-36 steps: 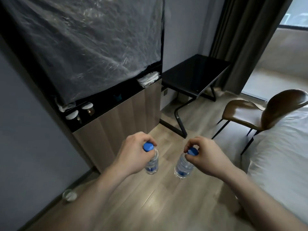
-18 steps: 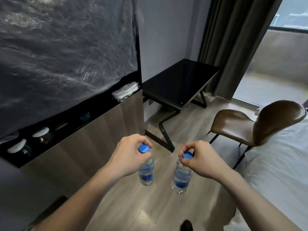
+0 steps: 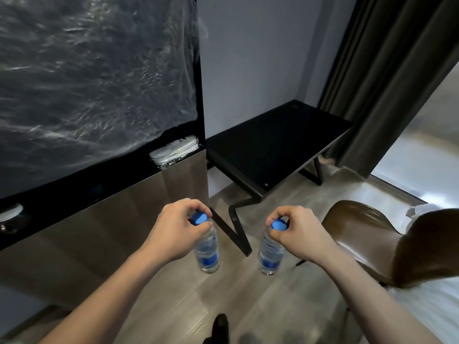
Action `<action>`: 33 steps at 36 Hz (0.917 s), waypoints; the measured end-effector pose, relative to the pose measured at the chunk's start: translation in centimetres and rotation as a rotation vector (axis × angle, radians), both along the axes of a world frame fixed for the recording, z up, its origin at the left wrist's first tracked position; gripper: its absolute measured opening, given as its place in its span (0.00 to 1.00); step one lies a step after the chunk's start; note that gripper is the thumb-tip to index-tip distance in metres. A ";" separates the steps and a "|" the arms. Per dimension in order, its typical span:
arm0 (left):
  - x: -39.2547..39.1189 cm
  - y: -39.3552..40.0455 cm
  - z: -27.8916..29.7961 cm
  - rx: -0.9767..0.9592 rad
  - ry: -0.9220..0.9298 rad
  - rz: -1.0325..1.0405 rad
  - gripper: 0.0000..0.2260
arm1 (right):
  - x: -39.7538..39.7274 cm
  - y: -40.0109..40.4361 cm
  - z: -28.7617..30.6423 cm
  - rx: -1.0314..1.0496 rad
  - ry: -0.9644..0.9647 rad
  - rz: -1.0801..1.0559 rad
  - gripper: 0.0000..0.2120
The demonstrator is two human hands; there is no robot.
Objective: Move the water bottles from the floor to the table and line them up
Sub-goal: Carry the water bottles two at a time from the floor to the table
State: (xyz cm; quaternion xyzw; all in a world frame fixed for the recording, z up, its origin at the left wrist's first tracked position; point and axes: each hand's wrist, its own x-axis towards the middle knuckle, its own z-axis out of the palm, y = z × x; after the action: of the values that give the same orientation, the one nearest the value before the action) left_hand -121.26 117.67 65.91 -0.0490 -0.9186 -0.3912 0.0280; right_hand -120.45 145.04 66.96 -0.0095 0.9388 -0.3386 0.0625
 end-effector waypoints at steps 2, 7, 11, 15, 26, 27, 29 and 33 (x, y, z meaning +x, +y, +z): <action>-2.7 1.5 -0.4 0.003 -0.019 -0.009 0.07 | -2.6 1.8 -0.2 -0.021 0.009 -0.017 0.10; -10.2 4.6 -2.3 -0.005 -0.047 -0.049 0.07 | -8.7 5.2 -1.1 -0.062 0.030 -0.005 0.11; -16.2 6.8 -3.5 -0.006 -0.071 -0.073 0.06 | -13.5 7.8 -1.7 -0.036 0.014 -0.040 0.10; -22.4 9.8 -4.1 -0.029 -0.040 -0.141 0.06 | -17.6 10.9 -2.4 -0.052 0.039 -0.096 0.09; -34.0 17.8 -3.9 -0.025 -0.062 -0.244 0.08 | -27.6 19.0 -3.5 -0.041 -0.021 -0.198 0.09; -34.8 18.5 -4.0 -0.023 -0.068 -0.243 0.08 | -28.6 19.7 -3.7 -0.044 -0.026 -0.190 0.09; -36.3 20.1 -4.4 -0.030 -0.082 -0.240 0.08 | -30.6 21.3 -4.1 -0.050 -0.031 -0.164 0.09; -39.4 23.2 -5.2 -0.055 -0.114 -0.223 0.08 | -34.6 24.3 -4.9 -0.053 -0.038 -0.100 0.09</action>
State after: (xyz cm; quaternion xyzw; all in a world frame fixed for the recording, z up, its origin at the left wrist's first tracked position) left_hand -160.70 140.90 60.73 -0.1291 -0.9180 -0.3685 -0.0692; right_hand -155.01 169.36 62.06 0.0421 0.9275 -0.3662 0.0630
